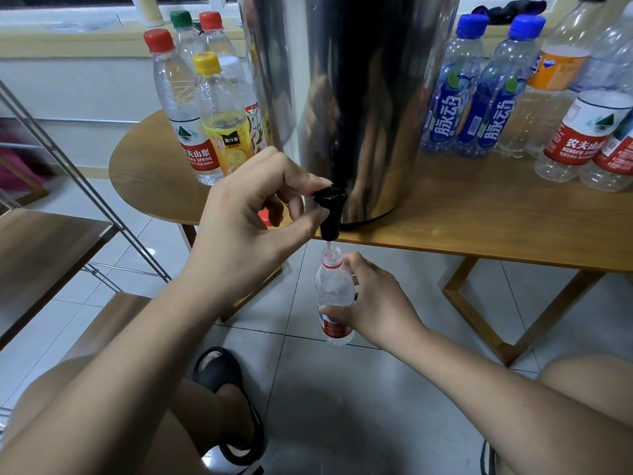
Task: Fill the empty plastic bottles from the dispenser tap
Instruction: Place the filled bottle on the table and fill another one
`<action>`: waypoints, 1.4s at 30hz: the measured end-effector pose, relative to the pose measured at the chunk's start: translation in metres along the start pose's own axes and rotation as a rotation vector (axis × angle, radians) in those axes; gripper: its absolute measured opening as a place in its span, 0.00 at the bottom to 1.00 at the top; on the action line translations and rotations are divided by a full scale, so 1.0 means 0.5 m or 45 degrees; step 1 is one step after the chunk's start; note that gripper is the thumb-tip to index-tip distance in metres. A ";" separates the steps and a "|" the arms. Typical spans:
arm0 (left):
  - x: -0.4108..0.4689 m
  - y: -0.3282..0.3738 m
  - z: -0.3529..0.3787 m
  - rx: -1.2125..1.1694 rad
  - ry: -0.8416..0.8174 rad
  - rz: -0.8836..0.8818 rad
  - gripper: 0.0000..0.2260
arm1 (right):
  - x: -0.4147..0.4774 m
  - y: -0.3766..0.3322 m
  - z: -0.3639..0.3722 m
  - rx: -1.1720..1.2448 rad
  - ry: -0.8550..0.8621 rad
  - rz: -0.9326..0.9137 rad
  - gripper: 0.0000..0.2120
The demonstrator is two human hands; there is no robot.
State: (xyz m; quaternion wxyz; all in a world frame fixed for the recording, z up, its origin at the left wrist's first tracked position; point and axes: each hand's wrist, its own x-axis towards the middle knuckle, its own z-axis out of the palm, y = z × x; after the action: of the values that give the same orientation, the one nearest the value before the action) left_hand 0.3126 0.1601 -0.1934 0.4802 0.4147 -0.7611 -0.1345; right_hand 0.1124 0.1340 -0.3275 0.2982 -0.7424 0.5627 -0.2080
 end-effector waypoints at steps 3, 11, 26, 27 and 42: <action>0.000 0.000 0.001 -0.005 0.003 -0.007 0.10 | 0.000 -0.001 0.000 0.004 0.000 0.003 0.34; 0.000 -0.001 0.000 -0.007 0.003 -0.006 0.09 | -0.001 -0.001 -0.003 0.003 0.000 0.003 0.35; 0.001 -0.001 0.001 -0.004 0.009 0.005 0.11 | 0.001 0.002 0.001 0.037 0.010 -0.001 0.32; 0.001 -0.001 0.002 -0.005 0.011 0.004 0.12 | 0.001 0.002 0.001 0.034 0.009 -0.002 0.32; 0.000 -0.002 0.002 -0.008 0.010 -0.010 0.10 | 0.001 0.000 -0.001 0.038 0.004 -0.006 0.33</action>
State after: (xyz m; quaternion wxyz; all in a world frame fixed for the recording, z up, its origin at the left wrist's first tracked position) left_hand 0.3125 0.1593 -0.1944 0.4841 0.4167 -0.7571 -0.1373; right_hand 0.1120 0.1332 -0.3272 0.3077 -0.7389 0.5583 -0.2182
